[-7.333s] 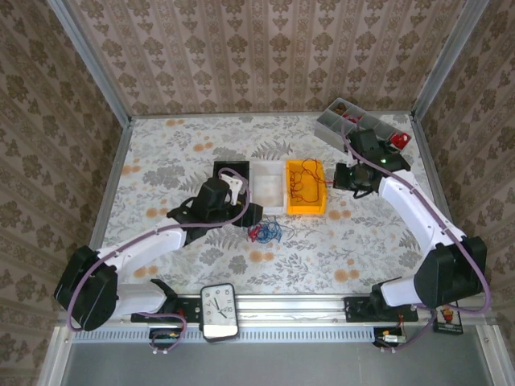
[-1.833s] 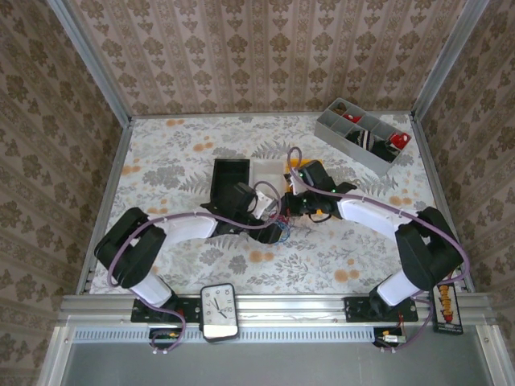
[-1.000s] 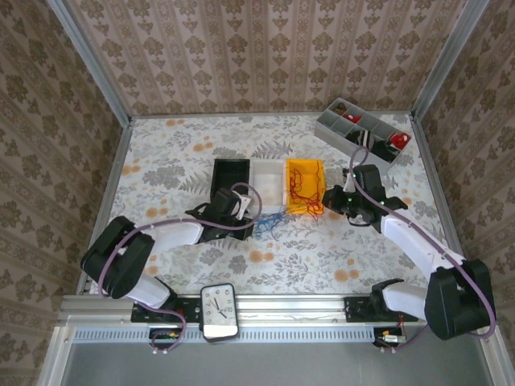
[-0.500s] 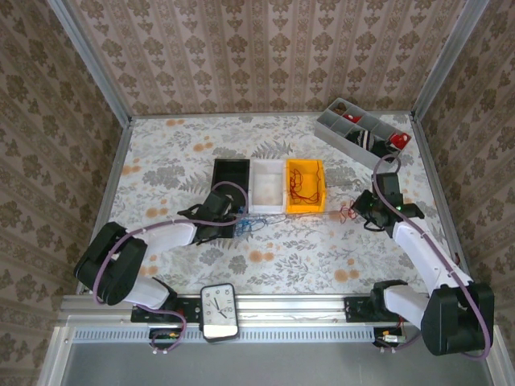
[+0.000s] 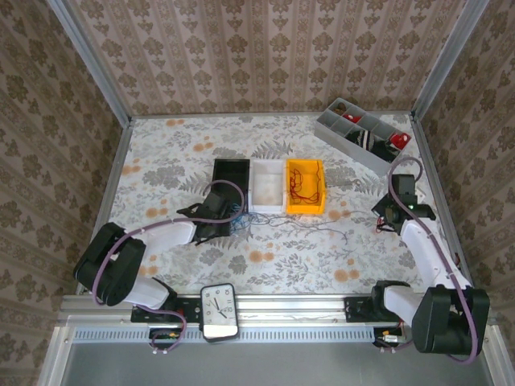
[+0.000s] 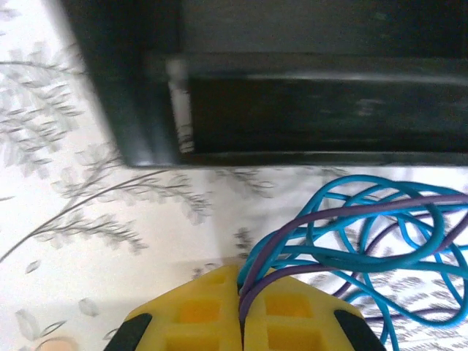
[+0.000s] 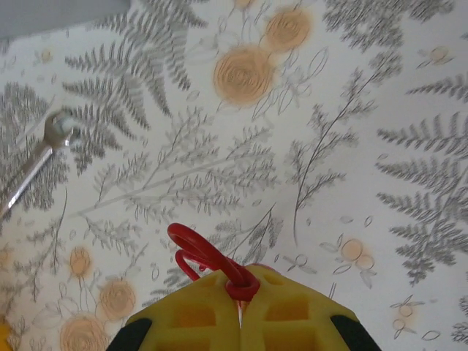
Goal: Untangle the cables
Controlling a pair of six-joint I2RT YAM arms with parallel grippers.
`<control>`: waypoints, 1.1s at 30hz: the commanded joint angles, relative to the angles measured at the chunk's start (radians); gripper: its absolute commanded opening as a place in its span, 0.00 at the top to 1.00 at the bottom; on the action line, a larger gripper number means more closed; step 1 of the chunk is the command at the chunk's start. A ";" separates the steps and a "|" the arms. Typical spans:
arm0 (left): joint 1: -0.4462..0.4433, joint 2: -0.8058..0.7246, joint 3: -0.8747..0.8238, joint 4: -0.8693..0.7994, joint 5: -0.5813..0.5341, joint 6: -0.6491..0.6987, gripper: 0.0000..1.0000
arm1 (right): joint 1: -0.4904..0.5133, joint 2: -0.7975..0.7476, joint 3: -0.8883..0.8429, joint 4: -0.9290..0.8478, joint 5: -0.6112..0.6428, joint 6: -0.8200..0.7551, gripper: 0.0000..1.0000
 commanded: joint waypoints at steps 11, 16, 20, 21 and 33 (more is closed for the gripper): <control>0.089 -0.043 0.018 -0.370 -0.244 -0.294 1.00 | -0.336 -0.013 0.077 -0.015 0.025 0.090 0.99; 0.068 -0.032 0.041 -0.261 -0.179 -0.172 1.00 | -0.217 -0.040 0.073 0.135 -0.165 0.053 0.98; 0.017 -0.012 0.046 -0.112 -0.078 -0.042 1.00 | 0.039 -0.030 0.157 0.174 -0.202 -0.026 0.98; 0.005 -0.008 0.052 -0.098 -0.070 -0.027 1.00 | 0.090 -0.014 0.180 0.171 -0.209 -0.037 0.98; -0.044 -0.050 0.090 -0.067 -0.060 0.018 1.00 | 0.414 0.380 0.400 0.215 -0.324 -0.139 0.95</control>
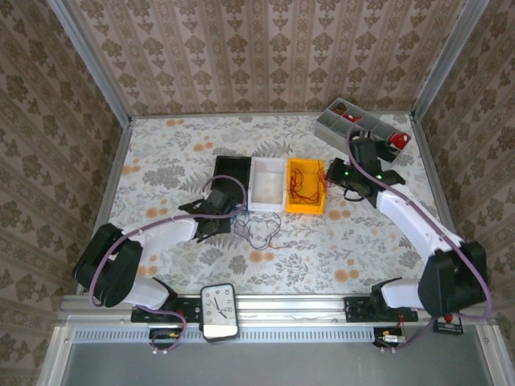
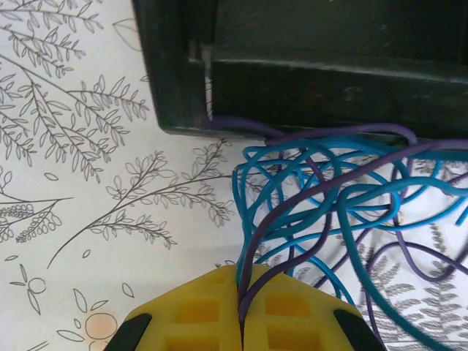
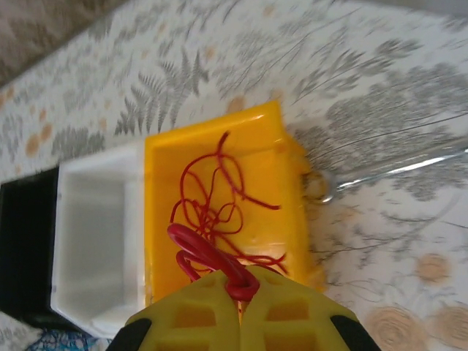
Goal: Untangle the cables
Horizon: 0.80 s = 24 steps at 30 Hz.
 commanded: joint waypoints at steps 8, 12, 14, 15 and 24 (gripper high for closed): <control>0.002 -0.063 0.010 -0.009 0.002 0.010 1.00 | 0.116 0.172 0.160 -0.031 -0.031 -0.152 0.47; 0.011 -0.066 0.000 -0.009 0.000 -0.004 1.00 | 0.209 0.136 0.110 -0.057 -0.053 -0.232 0.48; 0.017 -0.062 -0.001 -0.011 -0.004 -0.010 1.00 | 0.275 0.125 0.069 -0.064 -0.101 -0.266 0.49; 0.020 -0.057 -0.003 -0.008 -0.003 -0.012 1.00 | 0.306 0.125 0.055 -0.066 -0.122 -0.280 0.50; 0.025 -0.030 0.005 0.011 0.014 -0.002 1.00 | 0.490 0.244 -0.007 -0.062 -0.190 -0.293 0.53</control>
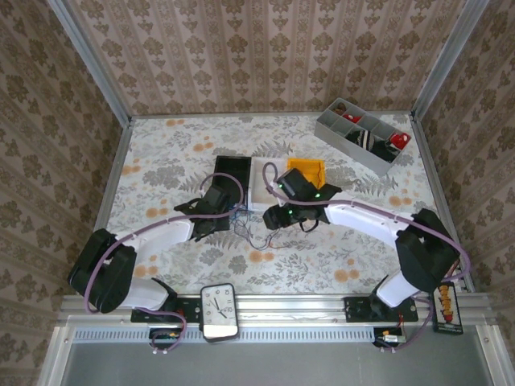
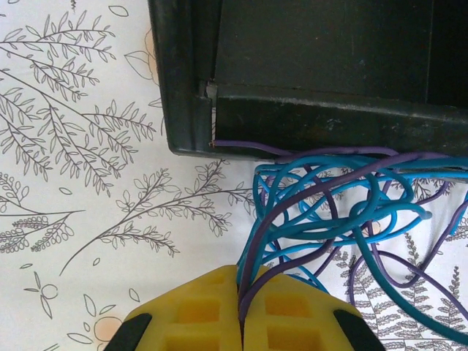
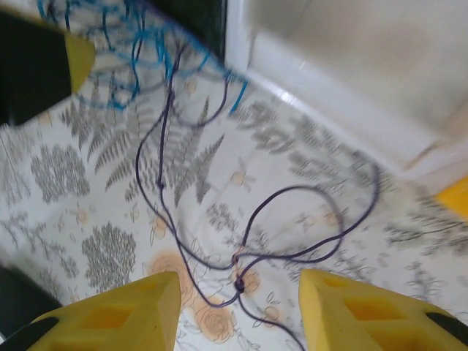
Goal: Untangle the cables
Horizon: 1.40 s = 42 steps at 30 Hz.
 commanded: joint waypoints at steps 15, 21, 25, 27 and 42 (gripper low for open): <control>0.009 -0.004 -0.007 0.000 0.004 -0.010 1.00 | 0.029 0.177 0.060 -0.003 -0.017 -0.045 0.86; 0.015 0.022 -0.006 -0.010 0.006 -0.008 1.00 | 0.013 0.067 0.031 -0.005 0.051 -0.045 0.95; 0.023 0.035 -0.006 -0.030 -0.001 -0.024 1.00 | -0.034 -0.020 0.001 -0.023 0.107 -0.023 0.97; 0.028 0.037 -0.011 -0.031 0.001 -0.029 1.00 | -0.069 -0.077 -0.022 -0.025 0.179 0.004 0.98; 0.035 0.073 -0.011 -0.048 0.000 -0.047 1.00 | -0.429 -0.455 -0.075 0.033 0.234 0.060 1.00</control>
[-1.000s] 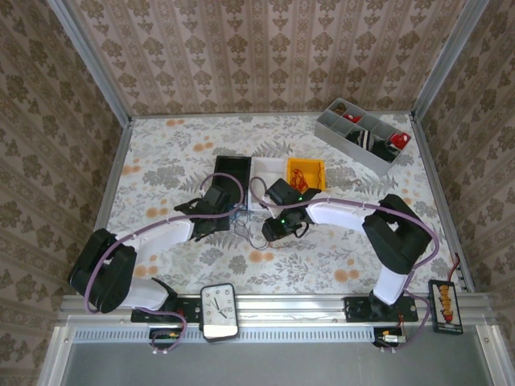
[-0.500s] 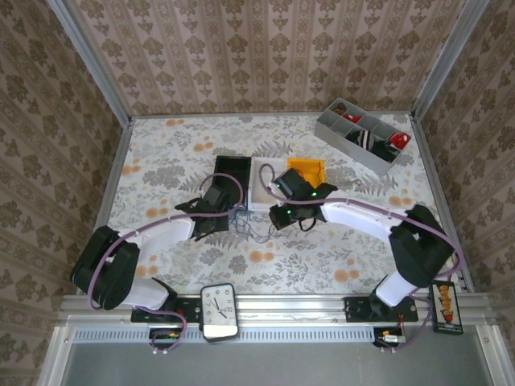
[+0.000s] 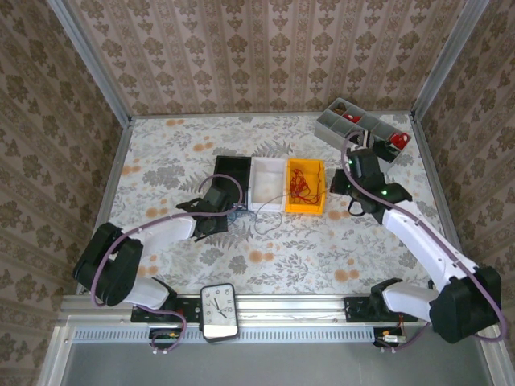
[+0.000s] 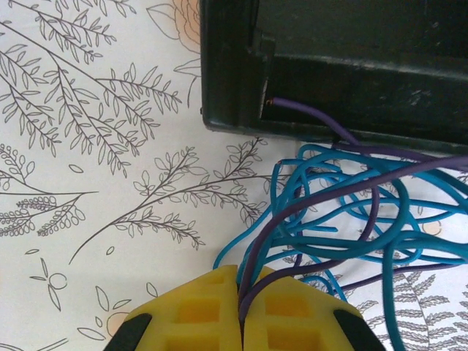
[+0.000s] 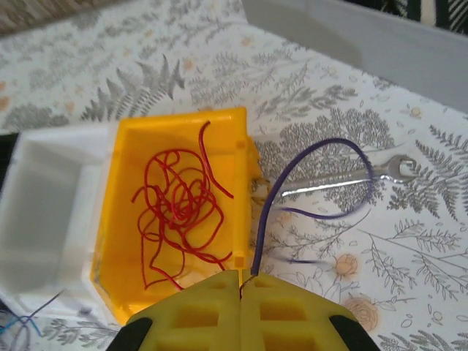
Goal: Untangle the cables
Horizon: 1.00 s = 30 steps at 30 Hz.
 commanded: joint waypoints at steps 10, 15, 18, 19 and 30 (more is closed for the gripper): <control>0.011 0.094 0.027 -0.013 0.019 -0.011 1.00 | 0.053 0.008 0.382 0.092 -0.361 -0.042 1.00; 0.012 0.122 0.032 -0.013 0.021 -0.004 1.00 | 0.058 0.066 0.533 0.146 -0.322 -0.057 1.00; 0.012 0.143 0.029 -0.017 0.022 -0.001 1.00 | 0.058 0.110 0.621 0.186 -0.321 -0.068 1.00; 0.012 0.151 0.028 -0.020 0.024 -0.001 1.00 | 0.058 0.126 0.651 0.200 -0.323 -0.071 1.00; 0.015 0.202 0.000 -0.027 0.029 -0.010 1.00 | 0.058 0.233 0.862 0.307 -0.346 -0.074 1.00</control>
